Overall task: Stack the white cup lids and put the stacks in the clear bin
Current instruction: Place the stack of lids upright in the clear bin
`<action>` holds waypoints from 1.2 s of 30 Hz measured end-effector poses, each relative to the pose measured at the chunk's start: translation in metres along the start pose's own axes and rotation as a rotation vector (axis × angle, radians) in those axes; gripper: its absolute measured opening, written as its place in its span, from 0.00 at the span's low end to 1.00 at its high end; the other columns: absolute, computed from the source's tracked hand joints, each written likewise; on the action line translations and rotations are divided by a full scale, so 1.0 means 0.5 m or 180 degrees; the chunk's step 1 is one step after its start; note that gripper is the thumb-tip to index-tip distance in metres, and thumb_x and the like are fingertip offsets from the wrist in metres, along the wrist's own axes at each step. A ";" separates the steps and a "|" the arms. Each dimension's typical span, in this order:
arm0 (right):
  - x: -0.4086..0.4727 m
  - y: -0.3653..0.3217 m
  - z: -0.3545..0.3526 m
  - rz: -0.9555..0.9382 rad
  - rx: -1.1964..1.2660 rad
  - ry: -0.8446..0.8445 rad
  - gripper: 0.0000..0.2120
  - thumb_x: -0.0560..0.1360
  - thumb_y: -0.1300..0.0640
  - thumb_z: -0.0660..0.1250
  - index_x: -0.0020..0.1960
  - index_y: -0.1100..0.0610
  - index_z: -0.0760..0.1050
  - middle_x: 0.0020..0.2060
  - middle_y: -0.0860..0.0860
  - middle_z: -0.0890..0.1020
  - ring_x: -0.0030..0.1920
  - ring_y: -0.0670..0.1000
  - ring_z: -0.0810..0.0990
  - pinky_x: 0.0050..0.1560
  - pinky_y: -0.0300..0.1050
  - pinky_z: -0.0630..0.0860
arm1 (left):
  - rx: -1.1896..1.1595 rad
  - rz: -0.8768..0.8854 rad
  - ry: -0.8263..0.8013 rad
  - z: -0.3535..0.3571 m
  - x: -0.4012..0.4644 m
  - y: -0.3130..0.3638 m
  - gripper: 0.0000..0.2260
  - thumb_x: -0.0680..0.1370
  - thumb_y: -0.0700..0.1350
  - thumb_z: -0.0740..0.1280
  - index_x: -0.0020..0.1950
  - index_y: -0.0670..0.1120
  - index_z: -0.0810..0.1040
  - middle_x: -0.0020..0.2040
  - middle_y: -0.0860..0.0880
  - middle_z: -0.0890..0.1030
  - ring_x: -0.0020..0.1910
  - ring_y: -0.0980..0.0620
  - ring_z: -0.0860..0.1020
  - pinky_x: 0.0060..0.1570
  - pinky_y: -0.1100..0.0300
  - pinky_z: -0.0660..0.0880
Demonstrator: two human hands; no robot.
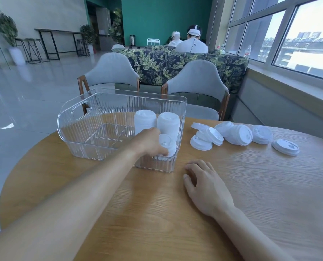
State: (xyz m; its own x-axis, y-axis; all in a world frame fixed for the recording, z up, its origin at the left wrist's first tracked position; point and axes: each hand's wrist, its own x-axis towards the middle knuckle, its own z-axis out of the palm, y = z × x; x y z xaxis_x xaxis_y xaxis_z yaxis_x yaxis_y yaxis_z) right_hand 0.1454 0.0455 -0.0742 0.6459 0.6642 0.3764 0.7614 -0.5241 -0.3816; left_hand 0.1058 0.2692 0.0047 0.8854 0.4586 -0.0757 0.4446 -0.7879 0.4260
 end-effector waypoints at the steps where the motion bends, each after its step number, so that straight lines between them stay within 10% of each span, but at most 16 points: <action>1: 0.000 -0.001 -0.001 0.0009 -0.0001 0.0002 0.14 0.81 0.48 0.61 0.63 0.49 0.77 0.62 0.38 0.74 0.65 0.41 0.68 0.62 0.38 0.69 | 0.0012 -0.0005 -0.0007 0.001 0.002 0.000 0.21 0.60 0.60 0.72 0.46 0.49 0.74 0.45 0.49 0.81 0.44 0.46 0.80 0.44 0.51 0.76; 19: -0.001 -0.003 0.000 0.0028 0.0013 0.0002 0.13 0.80 0.48 0.60 0.62 0.49 0.77 0.61 0.38 0.75 0.64 0.43 0.70 0.62 0.42 0.72 | 0.0118 0.0018 -0.0094 -0.005 0.014 0.013 0.15 0.71 0.51 0.76 0.43 0.44 0.73 0.38 0.47 0.75 0.35 0.48 0.73 0.34 0.56 0.66; 28: -0.005 -0.007 -0.006 0.0026 -0.0027 -0.0074 0.14 0.81 0.47 0.59 0.62 0.49 0.77 0.62 0.37 0.74 0.65 0.42 0.68 0.63 0.41 0.70 | -0.0065 0.0014 0.0072 0.006 -0.005 0.002 0.20 0.69 0.55 0.74 0.57 0.47 0.77 0.53 0.47 0.82 0.48 0.48 0.81 0.51 0.49 0.79; 36: -0.021 -0.004 -0.008 0.0043 0.0047 -0.0020 0.13 0.81 0.48 0.60 0.61 0.50 0.77 0.62 0.39 0.75 0.65 0.45 0.69 0.65 0.42 0.69 | -0.0283 0.0347 0.1017 0.017 -0.045 0.025 0.25 0.79 0.53 0.67 0.75 0.49 0.70 0.74 0.51 0.70 0.71 0.47 0.70 0.66 0.47 0.71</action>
State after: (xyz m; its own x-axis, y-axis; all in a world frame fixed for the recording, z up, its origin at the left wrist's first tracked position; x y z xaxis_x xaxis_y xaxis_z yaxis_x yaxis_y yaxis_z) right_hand 0.1373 0.0375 -0.0738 0.6558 0.6605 0.3657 0.7516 -0.5253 -0.3990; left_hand 0.0924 0.2456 0.0041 0.8336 0.4901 0.2547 0.3236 -0.8070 0.4939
